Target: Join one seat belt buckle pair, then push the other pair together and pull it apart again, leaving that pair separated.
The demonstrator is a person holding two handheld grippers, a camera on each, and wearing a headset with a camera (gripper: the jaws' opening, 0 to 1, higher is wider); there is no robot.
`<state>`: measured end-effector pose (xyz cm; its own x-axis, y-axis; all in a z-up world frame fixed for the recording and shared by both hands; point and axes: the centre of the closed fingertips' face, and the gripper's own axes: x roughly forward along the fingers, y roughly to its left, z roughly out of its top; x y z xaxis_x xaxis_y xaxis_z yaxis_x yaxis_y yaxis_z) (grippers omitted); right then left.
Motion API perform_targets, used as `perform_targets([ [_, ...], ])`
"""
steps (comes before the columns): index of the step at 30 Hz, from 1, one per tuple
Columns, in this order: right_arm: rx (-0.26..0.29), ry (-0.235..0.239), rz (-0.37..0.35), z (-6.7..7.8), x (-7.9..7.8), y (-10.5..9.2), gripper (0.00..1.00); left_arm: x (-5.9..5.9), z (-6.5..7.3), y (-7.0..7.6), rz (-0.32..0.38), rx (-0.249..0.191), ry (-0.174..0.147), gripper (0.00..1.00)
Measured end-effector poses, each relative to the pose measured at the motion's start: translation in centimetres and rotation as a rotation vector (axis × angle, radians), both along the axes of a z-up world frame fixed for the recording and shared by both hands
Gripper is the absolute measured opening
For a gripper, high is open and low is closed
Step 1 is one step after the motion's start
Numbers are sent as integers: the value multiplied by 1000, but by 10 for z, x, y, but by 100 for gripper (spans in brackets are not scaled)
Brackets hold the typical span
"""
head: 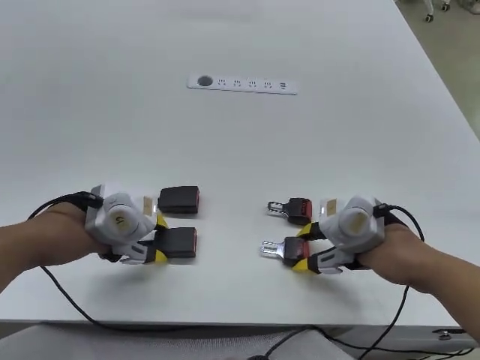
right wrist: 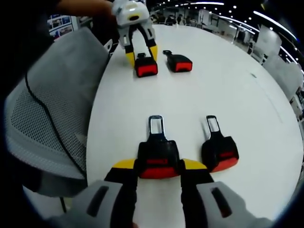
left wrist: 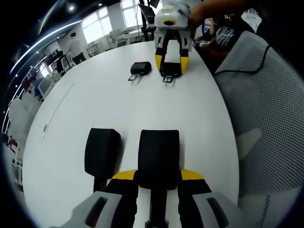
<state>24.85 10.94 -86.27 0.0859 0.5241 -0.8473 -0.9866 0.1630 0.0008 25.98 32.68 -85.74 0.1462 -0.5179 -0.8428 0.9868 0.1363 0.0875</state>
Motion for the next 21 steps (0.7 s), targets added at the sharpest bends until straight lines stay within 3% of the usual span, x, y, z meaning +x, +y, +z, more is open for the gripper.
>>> perform_targets([
  [3,-6,2,7,-1,0,0,35,-1,0,0,-11,-11,0,33],
  [10,-12,2,1,-1,0,0,35,-1,0,-2,-78,43,-15,33],
  [18,-28,5,4,-2,2,1,35,-2,-2,-2,-82,57,-7,33],
  [21,-63,3,12,-2,1,2,35,-2,-2,-2,-79,71,-1,33],
])
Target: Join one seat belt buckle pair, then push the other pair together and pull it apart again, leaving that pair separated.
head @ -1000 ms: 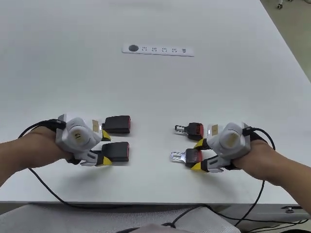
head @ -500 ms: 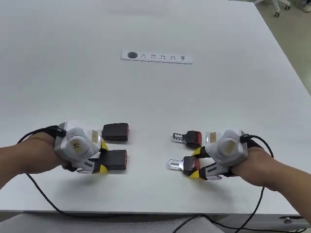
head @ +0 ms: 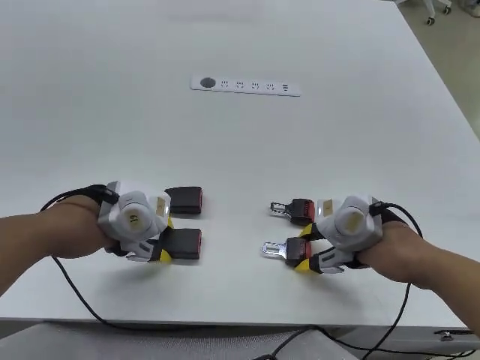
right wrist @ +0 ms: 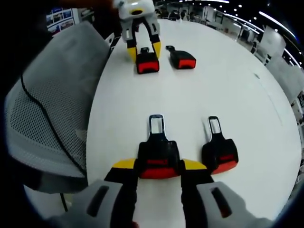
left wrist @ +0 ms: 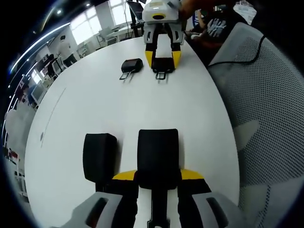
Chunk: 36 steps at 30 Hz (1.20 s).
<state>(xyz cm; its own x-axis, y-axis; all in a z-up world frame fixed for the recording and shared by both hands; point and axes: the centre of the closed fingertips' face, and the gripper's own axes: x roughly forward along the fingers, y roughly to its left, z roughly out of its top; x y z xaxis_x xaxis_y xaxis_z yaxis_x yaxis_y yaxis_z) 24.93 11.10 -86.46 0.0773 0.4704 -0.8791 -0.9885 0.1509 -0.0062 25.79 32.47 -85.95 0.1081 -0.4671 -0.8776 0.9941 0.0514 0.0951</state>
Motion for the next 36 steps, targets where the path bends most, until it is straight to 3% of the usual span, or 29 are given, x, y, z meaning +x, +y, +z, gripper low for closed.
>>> perform_targets([
  [13,25,-10,-32,0,2,10,35,-2,0,0,-11,13,-4,33],
  [28,65,-17,-2,1,-3,61,35,-2,0,1,-8,11,-2,33],
  [36,76,-49,20,2,0,87,36,-2,1,0,-9,11,-2,33],
])
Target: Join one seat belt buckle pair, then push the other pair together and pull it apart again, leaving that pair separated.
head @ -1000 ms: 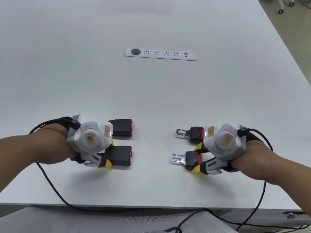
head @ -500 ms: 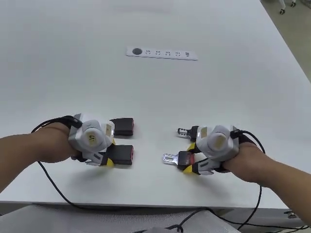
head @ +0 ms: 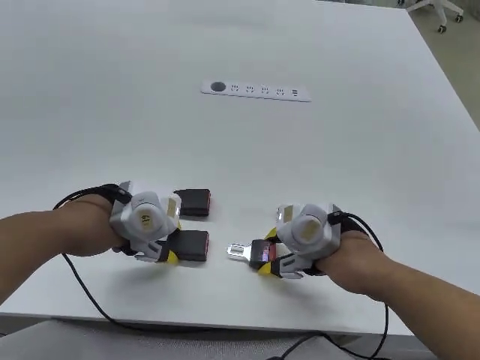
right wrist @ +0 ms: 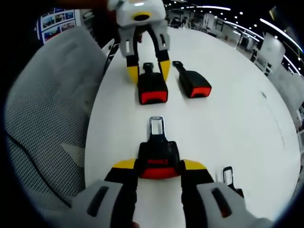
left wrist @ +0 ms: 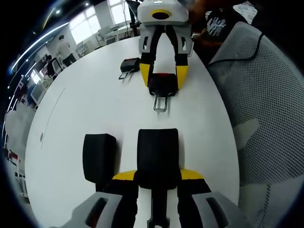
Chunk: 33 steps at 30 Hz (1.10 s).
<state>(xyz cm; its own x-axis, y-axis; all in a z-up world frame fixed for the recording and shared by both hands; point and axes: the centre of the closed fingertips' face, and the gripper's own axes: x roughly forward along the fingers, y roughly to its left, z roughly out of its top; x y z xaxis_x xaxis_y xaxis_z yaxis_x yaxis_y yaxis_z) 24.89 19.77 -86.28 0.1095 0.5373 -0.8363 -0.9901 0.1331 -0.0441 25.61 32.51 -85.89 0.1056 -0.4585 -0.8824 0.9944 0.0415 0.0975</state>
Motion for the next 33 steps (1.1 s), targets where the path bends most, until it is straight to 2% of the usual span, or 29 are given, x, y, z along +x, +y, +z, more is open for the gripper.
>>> perform_targets([
  [11,-4,-27,36,0,2,28,35,0,0,0,-5,4,3,33],
  [19,-1,-27,15,1,6,30,35,0,0,0,-12,16,5,33],
  [24,-15,-70,73,2,4,37,35,1,-1,0,-9,15,7,33],
  [27,-13,-75,86,2,4,40,35,1,-1,0,-10,16,6,33],
  [32,7,-42,58,0,4,44,35,1,-1,0,-16,21,7,33],
  [33,21,-19,42,-1,4,45,35,1,-1,0,-17,21,8,33],
])
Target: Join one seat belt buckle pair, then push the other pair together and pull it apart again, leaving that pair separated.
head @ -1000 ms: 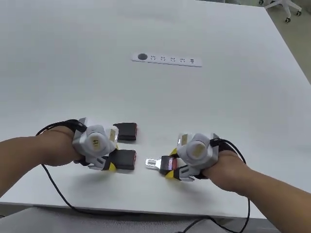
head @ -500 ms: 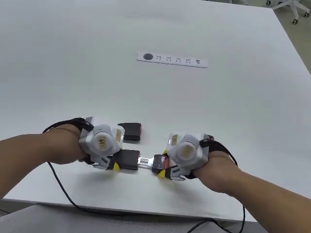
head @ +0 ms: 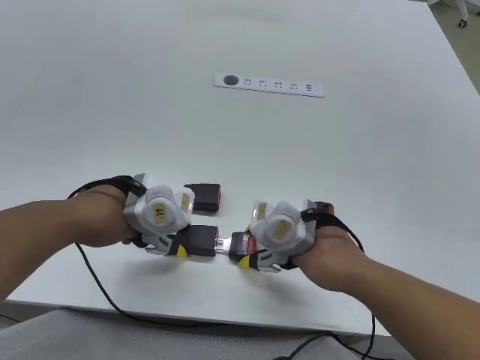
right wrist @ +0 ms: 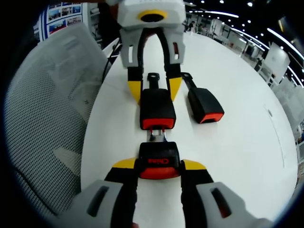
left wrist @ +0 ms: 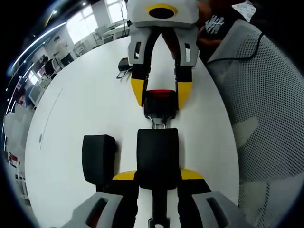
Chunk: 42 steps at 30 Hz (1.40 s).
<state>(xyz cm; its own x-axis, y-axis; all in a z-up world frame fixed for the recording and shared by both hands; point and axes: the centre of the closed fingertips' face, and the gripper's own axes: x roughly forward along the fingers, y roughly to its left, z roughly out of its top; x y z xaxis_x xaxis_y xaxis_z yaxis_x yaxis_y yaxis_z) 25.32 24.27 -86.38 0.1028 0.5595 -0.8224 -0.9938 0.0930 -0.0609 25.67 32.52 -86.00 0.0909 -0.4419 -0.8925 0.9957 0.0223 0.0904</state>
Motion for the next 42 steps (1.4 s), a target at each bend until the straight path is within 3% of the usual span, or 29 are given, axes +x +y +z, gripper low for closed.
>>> perform_targets([
  [3,24,27,-11,0,1,0,34,0,0,0,-3,-6,5,32],
  [10,16,31,-8,0,1,5,33,0,0,0,-2,-8,6,32],
  [30,4,-1,20,1,0,14,33,0,0,-1,-26,-17,14,32],
  [42,23,19,-6,1,0,22,33,0,-1,-1,-28,-23,16,31],
])
